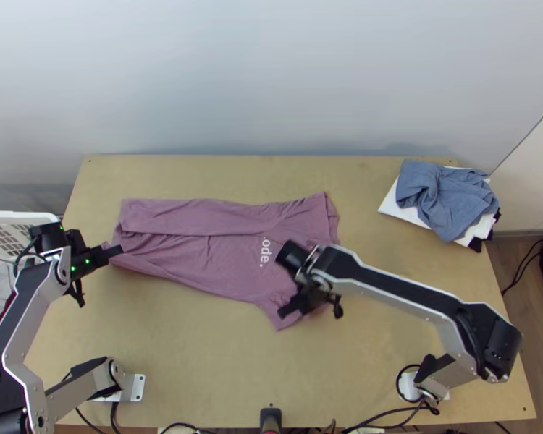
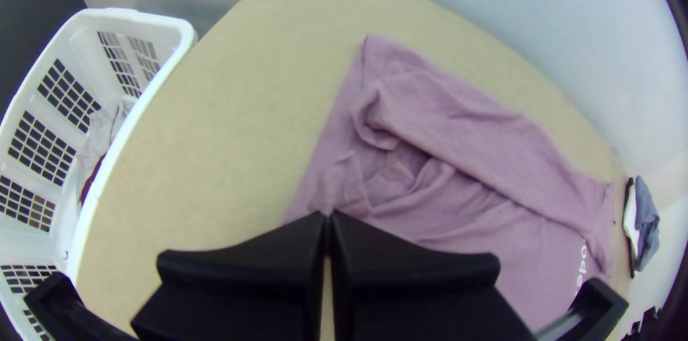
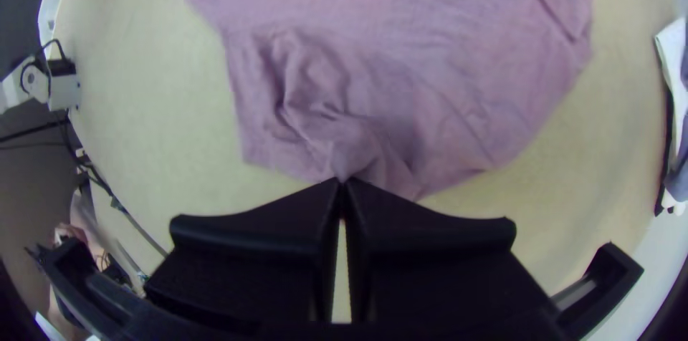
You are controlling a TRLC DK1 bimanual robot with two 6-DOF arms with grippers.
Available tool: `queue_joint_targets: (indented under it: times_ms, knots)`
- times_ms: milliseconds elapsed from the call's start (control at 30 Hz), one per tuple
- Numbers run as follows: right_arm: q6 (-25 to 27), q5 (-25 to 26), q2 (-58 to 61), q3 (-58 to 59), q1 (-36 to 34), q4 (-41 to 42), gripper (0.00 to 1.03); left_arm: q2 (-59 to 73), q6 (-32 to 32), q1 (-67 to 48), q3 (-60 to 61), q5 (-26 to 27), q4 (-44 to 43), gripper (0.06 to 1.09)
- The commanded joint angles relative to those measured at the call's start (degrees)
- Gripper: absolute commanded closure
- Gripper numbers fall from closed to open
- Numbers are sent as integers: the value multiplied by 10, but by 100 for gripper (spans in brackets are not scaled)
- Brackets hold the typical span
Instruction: Fold the t-shirt
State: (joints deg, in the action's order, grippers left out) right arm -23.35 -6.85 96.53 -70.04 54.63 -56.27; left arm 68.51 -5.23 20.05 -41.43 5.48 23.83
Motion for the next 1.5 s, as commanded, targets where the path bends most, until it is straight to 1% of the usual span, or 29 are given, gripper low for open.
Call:
queue_joint_targets:
  times_ms: [0, 300, 367, 500, 633, 733, 1033, 1100, 1267, 1467]
  knots:
    - [1, 18, -9, -52, -80, -6, 100, 29, -25, -18, -51, 0, 3, 104]
    - [5, 27, 38, -154, -153, -7, 100, 142, -59, -34, -172, -6, -5, 104]
    - [9, 32, 55, -173, -174, -6, 100, 174, -62, -33, -203, -16, -10, 104]
    - [12, 33, 101, -229, -214, -7, 100, 235, -76, -36, -269, -20, -12, 104]
    - [13, 36, 158, -319, -234, -14, 100, 295, -87, -46, -335, -31, -12, 104]
    - [15, 41, 205, -395, -242, -34, 100, 329, -94, -54, -369, -35, -12, 104]
    - [31, 62, 336, -587, -275, -91, 100, 392, -108, -82, -412, -46, -12, 104]
    - [31, 68, 356, -617, -281, -92, 100, 404, -109, -84, -421, -50, -12, 104]
    - [39, 87, 383, -635, -284, -84, 100, 429, -109, -85, -438, -59, -23, 104]
    - [41, 91, 394, -621, -287, -84, 100, 446, -110, -86, -453, -62, -23, 104]
